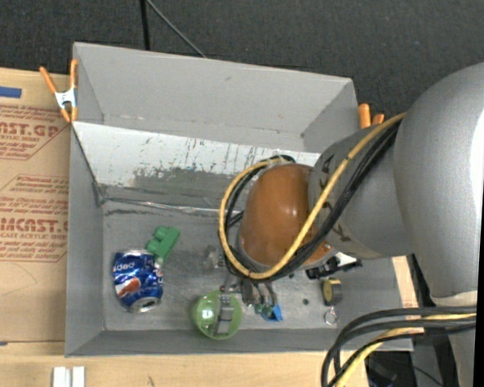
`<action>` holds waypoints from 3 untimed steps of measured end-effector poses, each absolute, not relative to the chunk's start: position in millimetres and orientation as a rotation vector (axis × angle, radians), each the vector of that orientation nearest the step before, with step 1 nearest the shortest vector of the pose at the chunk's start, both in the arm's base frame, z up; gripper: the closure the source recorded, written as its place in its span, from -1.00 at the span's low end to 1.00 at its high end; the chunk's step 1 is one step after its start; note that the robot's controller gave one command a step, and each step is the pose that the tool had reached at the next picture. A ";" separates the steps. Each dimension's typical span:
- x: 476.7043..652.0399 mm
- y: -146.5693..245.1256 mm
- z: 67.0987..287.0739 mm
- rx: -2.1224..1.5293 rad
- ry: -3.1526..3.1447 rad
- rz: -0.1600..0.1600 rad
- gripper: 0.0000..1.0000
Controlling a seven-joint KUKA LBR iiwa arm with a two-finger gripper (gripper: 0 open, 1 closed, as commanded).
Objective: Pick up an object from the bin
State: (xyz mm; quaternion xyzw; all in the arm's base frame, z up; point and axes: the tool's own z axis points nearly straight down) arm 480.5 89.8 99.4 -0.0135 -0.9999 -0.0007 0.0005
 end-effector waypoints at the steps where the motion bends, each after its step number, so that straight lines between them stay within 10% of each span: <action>1: 481.6 92.5 69.9 -0.118 -3.148 -0.005 -1.00; 2: 482.8 92.9 70.2 -0.120 -3.151 -0.007 -1.00; 3: 482.4 93.2 70.0 -0.119 -3.151 -0.009 1.00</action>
Offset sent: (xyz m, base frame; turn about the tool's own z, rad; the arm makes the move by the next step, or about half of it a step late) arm -0.0011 0.0018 -0.0294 0.0469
